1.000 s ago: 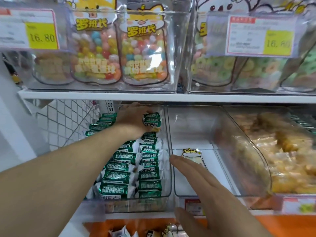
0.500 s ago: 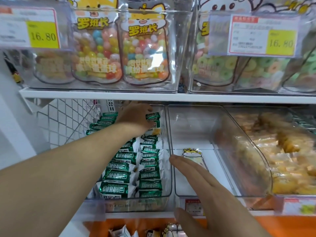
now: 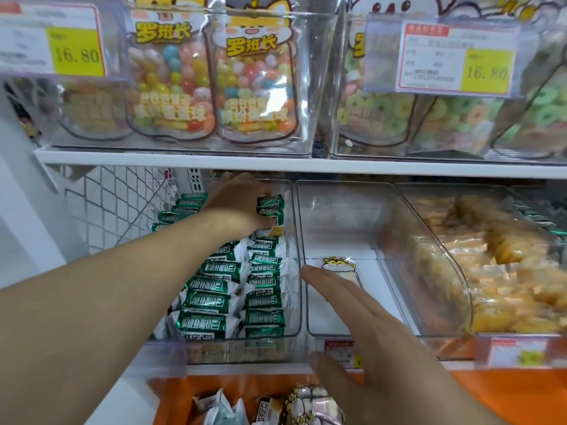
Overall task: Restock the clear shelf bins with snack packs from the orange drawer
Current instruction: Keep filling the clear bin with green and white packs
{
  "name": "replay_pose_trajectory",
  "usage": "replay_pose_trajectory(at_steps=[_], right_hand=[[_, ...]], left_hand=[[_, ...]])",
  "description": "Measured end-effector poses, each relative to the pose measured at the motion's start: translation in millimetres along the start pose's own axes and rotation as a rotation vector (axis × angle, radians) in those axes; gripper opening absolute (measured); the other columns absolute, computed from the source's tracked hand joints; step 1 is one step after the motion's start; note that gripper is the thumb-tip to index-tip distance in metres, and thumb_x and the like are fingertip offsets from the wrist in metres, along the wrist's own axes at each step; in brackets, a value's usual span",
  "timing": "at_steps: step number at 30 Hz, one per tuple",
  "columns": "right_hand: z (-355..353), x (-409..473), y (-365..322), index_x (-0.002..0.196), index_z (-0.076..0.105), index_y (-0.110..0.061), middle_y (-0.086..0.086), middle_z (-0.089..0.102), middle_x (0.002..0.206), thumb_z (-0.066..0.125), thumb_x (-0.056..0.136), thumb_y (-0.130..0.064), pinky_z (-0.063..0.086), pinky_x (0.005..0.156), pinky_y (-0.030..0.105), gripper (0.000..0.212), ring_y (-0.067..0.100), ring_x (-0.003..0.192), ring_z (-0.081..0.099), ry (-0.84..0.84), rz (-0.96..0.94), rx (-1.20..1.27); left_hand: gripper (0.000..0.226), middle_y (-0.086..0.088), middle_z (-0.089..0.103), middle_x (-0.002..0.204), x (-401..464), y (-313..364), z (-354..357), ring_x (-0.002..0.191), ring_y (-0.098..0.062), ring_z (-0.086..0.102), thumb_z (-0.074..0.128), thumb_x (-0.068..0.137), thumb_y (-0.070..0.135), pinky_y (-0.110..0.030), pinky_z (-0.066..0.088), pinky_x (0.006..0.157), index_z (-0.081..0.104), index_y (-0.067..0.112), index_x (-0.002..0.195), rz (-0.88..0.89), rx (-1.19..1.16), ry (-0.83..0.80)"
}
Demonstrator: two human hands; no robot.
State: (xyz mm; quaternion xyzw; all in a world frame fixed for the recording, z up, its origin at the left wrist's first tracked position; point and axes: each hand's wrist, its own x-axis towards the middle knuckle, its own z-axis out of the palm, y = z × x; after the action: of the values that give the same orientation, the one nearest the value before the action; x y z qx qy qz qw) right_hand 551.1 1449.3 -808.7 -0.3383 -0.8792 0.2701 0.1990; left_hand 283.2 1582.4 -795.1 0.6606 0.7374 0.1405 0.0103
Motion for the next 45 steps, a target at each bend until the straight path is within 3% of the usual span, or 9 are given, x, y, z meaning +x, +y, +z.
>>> replay_pose_trajectory(at_steps=[5,8,11,15,18,28,32,39,45], right_hand=[[-12,-13,-5,0.152,0.009,-0.07,-0.063,0.006,0.145,0.067,0.099,-0.042,0.0,0.097,-0.012,0.083,-0.039,0.132,-0.004,-0.018,0.168,0.008],[-17,-24,-9,0.155,0.014,-0.064,-0.059,0.009,0.148,0.064,0.101,-0.043,0.003,0.103,-0.007,0.077,-0.038,0.133,-0.003,-0.015,0.159,0.0],[-20,-42,-24,0.158,0.021,-0.056,-0.045,0.019,0.157,0.063,0.101,-0.045,0.018,0.115,0.01,0.072,-0.023,0.142,0.017,-0.025,0.174,0.007],[-15,-69,-28,0.155,0.043,-0.034,-0.019,0.047,0.148,0.069,0.099,-0.037,0.036,0.11,0.019,0.062,0.0,0.133,0.045,0.005,0.215,-0.032],[-6,-95,-15,0.146,0.054,-0.026,-0.011,0.058,0.136,0.071,0.096,-0.034,0.049,0.104,0.03,0.053,0.005,0.12,0.056,-0.044,0.263,-0.015],[34,-146,69,0.115,0.063,-0.022,-0.003,0.068,0.11,0.07,0.098,-0.031,0.057,0.088,0.045,0.021,0.02,0.102,0.067,-0.187,0.548,-0.082],[67,-154,101,0.122,0.063,-0.027,-0.007,0.063,0.114,0.071,0.097,-0.022,0.056,0.079,0.036,0.027,0.019,0.096,0.065,-0.403,0.586,-0.094],[110,-191,152,0.13,0.067,-0.03,0.0,0.056,0.128,0.089,0.078,-0.031,0.049,0.101,0.036,0.056,0.023,0.118,0.054,-0.813,0.548,-0.268],[141,-204,171,0.116,0.071,-0.037,-0.007,0.052,0.115,0.086,0.079,-0.032,0.05,0.098,0.038,0.041,0.018,0.115,0.051,-0.768,0.419,-0.351]], left_hand=[[0.062,-0.004,0.072,0.118,-41,6,-12,0.106,-0.023,0.067,0.081,0.084,0.054,-0.041,0.057,0.096,0.062,0.031,0.138,0.023,-0.14,0.039],[0.059,-0.002,0.071,0.125,-80,13,-20,0.115,-0.024,0.064,0.074,0.088,0.058,-0.044,0.055,0.1,0.059,0.035,0.141,0.042,-0.202,0.057],[0.05,0.01,0.058,0.139,-134,33,-31,0.133,-0.017,0.048,0.072,0.094,0.049,-0.042,0.041,0.114,0.06,0.036,0.14,0.075,-0.267,0.13],[0.034,0.017,0.06,0.124,-209,57,-26,0.111,0.0,0.055,0.07,0.097,0.039,-0.021,0.044,0.095,0.065,0.032,0.13,0.1,-0.427,0.152],[0.022,0.019,0.058,0.112,-260,63,1,0.096,0.006,0.057,0.071,0.097,0.036,-0.012,0.046,0.082,0.065,0.037,0.118,0.051,-0.522,0.036],[0.024,0.02,0.063,0.106,-366,34,128,0.096,-0.001,0.062,0.071,0.097,0.036,-0.019,0.046,0.074,0.068,0.03,0.12,-0.269,-0.528,-0.436],[0.037,0.009,0.064,0.124,-373,27,169,0.101,-0.009,0.06,0.075,0.093,0.04,-0.023,0.046,0.075,0.065,0.028,0.126,-0.219,-0.424,-0.698],[0.053,-0.003,0.061,0.131,-361,32,223,0.112,-0.021,0.061,0.079,0.089,0.037,-0.036,0.053,0.093,0.057,0.018,0.132,-0.127,-0.193,-0.981],[0.055,-0.003,0.064,0.123,-358,29,244,0.108,-0.022,0.062,0.087,0.083,0.033,-0.033,0.052,0.083,0.058,0.018,0.127,-0.153,-0.182,-1.033]])
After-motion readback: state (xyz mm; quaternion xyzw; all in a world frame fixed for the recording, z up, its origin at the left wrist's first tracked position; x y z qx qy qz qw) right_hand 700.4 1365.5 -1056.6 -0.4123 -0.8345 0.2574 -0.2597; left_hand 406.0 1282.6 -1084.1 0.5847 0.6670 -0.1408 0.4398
